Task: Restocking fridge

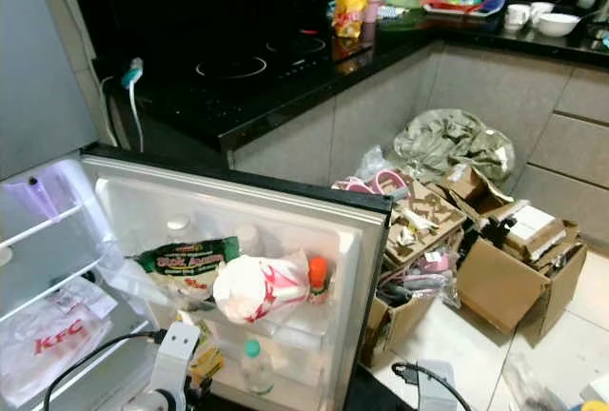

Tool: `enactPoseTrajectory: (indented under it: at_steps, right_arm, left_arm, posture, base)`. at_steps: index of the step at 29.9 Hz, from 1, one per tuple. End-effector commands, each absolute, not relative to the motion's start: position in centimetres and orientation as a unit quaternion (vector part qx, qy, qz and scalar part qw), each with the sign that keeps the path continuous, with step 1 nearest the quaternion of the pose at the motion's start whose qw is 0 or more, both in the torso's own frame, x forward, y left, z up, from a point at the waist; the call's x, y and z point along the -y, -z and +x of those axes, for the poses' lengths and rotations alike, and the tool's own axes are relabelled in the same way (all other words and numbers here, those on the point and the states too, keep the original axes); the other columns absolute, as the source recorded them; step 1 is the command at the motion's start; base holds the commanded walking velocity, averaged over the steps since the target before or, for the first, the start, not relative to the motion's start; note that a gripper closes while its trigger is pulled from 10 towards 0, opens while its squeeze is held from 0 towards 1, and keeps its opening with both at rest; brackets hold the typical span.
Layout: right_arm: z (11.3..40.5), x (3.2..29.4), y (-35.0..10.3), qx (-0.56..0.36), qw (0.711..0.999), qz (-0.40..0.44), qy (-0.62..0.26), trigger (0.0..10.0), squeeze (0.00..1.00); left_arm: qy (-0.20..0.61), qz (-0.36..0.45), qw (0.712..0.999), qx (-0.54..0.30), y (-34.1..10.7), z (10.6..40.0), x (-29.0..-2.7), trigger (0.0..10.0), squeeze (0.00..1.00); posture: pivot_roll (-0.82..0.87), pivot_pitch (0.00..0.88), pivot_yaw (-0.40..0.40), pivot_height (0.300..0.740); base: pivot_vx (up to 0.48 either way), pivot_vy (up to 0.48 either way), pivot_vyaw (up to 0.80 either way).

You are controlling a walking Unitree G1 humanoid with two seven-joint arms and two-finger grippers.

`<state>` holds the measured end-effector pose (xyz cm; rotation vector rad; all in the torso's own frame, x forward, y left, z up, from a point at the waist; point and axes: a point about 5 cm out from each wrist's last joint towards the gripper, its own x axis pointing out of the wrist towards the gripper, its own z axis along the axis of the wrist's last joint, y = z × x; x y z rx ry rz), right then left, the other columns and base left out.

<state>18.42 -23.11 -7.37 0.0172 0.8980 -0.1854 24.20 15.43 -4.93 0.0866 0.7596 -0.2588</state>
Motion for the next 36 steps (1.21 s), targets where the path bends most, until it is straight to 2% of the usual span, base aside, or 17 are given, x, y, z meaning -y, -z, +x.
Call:
enactPoseTrajectory:
  at_steps: [1, 10, 23, 36]
  right_arm:
    - [18.5, 22.6, 7.5, -0.434, 0.897, 0.012, 0.083, 10.0, 0.0]
    - [18.5, 22.7, 7.5, -0.437, 0.896, 0.008, 0.079, 10.0, 0.0]
    - [18.3, 22.0, 7.7, -0.447, 0.894, -0.013, 0.037, 10.0, 0.0]
    - [18.0, 22.3, 7.8, -0.45, 0.891, -0.006, 0.061, 10.0, 0.0]
  left_arm:
    - [0.118, 0.042, 0.919, -0.373, 5.1, 24.0, -15.9, 10.0, 0.0]
    - [0.114, 0.041, 0.919, -0.374, 5.2, 23.8, -16.0, 10.0, 0.0]
    - [0.087, 0.058, 0.908, -0.407, 6.5, 21.6, -18.1, 10.0, 0.0]
    - [0.083, 0.055, 0.908, -0.408, 6.6, 21.5, -18.1, 10.0, 0.0]
  posture:
    - [-0.1, 0.0, 0.016, 0.74]
    - [-0.1, 0.0, 0.015, 0.74]
    - [-0.1, 0.0, 0.015, 0.74]
    - [-0.09, 0.0, 0.016, 0.74]
  base:
    - [0.0, 0.0, 0.0]
    - [0.0, 0.0, 0.0]
    - [0.0, 0.0, 0.0]
    - [0.0, 0.0, 0.11]
